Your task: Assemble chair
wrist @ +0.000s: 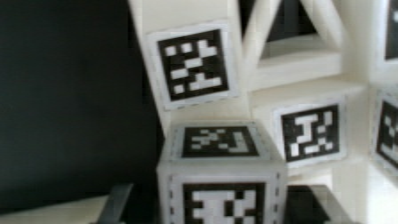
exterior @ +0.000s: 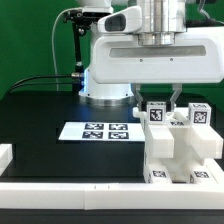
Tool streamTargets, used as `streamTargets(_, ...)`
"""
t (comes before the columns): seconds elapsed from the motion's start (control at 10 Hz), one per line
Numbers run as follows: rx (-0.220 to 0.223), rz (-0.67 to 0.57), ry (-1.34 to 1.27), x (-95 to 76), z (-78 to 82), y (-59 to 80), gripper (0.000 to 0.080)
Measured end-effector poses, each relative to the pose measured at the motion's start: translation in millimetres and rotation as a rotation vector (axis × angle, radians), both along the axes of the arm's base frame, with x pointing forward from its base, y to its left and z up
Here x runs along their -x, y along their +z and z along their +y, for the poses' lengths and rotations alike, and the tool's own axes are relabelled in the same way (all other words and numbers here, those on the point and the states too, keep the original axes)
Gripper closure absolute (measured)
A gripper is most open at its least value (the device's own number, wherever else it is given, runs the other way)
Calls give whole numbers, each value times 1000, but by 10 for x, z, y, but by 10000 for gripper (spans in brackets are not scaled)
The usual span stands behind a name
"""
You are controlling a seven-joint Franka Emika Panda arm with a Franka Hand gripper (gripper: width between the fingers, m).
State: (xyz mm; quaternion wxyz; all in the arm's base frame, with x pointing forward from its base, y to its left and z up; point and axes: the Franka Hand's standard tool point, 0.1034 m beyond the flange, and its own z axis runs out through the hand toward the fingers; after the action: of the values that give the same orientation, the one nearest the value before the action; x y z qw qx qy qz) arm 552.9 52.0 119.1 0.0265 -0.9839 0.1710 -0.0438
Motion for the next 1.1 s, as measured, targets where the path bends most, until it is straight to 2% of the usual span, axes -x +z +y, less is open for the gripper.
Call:
streamTargets(0.5, -88, 33, -836, 0, 14, 8, 517)
streamTargets(0.7, -128, 48, -1035, 13, 2, -6, 515)
streamTargets(1.0, -122, 47, -981, 25, -3, -15, 509)
streamTargets(1.1, -112, 53, -891, 26, 7, -9, 307)
